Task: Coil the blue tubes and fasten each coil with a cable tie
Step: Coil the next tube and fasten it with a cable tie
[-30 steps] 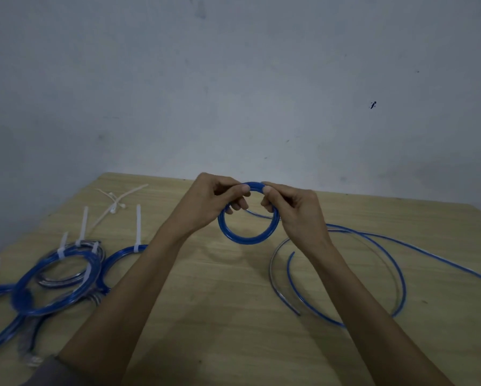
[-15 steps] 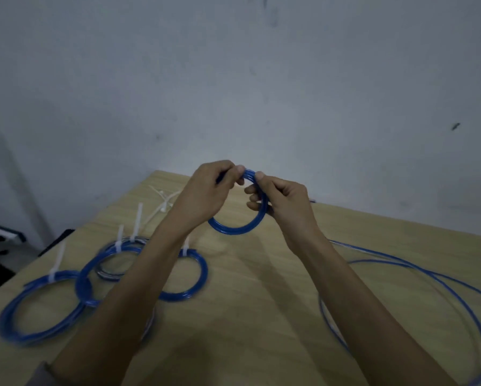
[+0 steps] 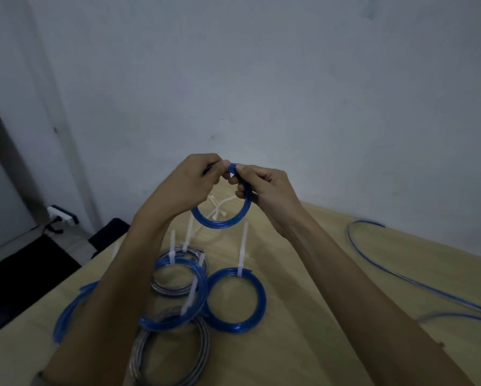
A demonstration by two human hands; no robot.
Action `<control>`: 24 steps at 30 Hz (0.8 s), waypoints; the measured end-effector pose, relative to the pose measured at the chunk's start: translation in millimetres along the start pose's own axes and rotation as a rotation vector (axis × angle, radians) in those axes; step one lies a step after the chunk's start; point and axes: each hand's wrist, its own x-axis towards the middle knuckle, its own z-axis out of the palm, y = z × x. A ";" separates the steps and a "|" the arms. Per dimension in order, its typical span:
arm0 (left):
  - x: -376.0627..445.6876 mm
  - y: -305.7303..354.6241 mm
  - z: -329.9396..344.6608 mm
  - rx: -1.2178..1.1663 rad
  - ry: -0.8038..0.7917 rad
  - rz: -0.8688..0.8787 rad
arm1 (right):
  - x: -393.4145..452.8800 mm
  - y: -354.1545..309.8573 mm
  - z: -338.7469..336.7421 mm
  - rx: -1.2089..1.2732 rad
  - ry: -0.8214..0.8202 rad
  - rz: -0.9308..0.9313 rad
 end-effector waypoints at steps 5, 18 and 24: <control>0.3 -24.4 -19.9 0.119 0.064 -0.021 | 31.4 36.5 6.8 -0.356 0.153 0.162; 0.8 -52.9 -28.5 0.157 0.053 -0.115 | 60.5 70.6 47.8 -1.349 0.013 0.289; 1.8 -52.4 -26.0 0.123 0.038 -0.097 | 65.5 73.0 48.8 -1.421 -0.028 0.322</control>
